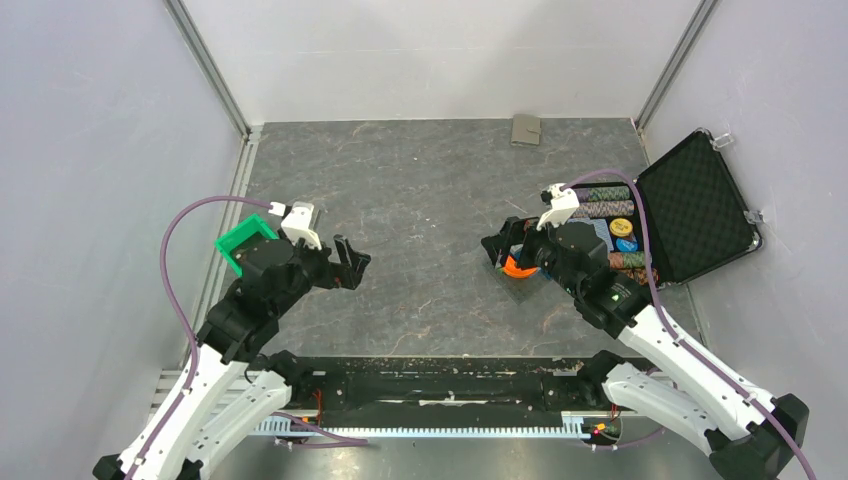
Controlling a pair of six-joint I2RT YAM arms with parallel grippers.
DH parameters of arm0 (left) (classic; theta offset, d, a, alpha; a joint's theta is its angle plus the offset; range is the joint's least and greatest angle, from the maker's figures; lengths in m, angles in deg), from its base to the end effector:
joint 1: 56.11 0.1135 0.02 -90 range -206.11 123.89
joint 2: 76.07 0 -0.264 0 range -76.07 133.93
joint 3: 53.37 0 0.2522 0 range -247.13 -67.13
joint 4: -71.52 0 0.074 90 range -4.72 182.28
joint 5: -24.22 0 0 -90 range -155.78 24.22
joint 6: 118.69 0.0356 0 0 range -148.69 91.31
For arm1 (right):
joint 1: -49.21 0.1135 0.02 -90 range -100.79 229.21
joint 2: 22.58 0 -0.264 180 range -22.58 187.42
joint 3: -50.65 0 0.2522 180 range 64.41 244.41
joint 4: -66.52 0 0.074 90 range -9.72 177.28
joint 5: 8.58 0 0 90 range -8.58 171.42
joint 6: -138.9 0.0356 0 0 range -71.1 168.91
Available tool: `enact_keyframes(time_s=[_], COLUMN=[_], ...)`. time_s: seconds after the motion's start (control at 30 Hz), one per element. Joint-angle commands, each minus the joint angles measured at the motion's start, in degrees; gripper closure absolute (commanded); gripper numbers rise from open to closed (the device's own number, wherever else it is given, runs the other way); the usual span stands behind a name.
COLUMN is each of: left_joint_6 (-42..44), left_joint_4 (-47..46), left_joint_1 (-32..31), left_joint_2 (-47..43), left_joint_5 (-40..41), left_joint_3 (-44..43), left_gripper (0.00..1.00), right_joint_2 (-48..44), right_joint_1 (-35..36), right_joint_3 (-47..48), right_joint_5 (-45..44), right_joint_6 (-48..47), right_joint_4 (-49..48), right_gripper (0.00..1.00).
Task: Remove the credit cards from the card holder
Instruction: Pick up the card holder from the corner of the board.
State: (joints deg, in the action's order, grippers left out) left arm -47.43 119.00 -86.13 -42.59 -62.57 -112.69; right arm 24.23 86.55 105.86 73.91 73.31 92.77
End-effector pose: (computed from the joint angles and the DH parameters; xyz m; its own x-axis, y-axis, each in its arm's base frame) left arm 0.1124 -0.0626 0.3287 -0.4484 -0.1114 -0.8869 0.3278 0.9026 -0.2791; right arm 0.1561 0.1133 0.3093 -0.4296 0.1876 -0.8833 -0.3568 0.8633 0.3569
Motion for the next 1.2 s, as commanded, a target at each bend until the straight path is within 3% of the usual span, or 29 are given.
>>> enact_keyframes(time_s=[0.0,0.17,0.3,0.43,0.6,0.7,1.0,1.17], left_joint_6=[2.8,2.6,2.5,2.2,2.2,2.1,1.9,2.1], left_joint_4=[-2.2,-2.2,-2.2,-1.8,-1.9,-2.1,-2.1,-2.1], left_joint_1=[-0.2,-0.1,-0.1,-0.2,-0.1,-0.1,-0.1,-0.1], left_joint_2=[-0.9,-1.2,-1.1,-1.8,-2.3,-1.8,-2.8,-1.1], left_joint_5=[-0.6,-0.9,-1.1,-1.4,-1.6,-2.5,-2.9,-2.9], left_joint_3=[0.1,0.2,0.0,-0.1,0.0,0.0,0.3,0.4], left_gripper=[0.0,0.0,0.0,0.0,0.0,0.0,0.0,0.0], right_joint_2=[-0.6,0.8,3.7,9.6,24.9,32.4,53.6,67.3], right_joint_1=[0.0,0.0,0.0,0.0,-0.3,-1.2,-9.2,-13.4], right_joint_3=[0.5,2.2,2.4,2.5,11.4,12.8,20.5,29.1], right_joint_5=[-1.7,-5.3,-4.6,-15.9,-27.0,-29.9,-28.7,-27.7], right_joint_6=[-0.6,-5.7,-23.4,-41.9,-60.2,-71.2,-84.9,-92.3], right_joint_4=[-4.6,-7.6,-15.5,-24.3,-26.2,-33.5,-44.8,-45.4], right_gripper=[0.02,0.02,0.03,0.03,0.04,0.04,0.06,0.09])
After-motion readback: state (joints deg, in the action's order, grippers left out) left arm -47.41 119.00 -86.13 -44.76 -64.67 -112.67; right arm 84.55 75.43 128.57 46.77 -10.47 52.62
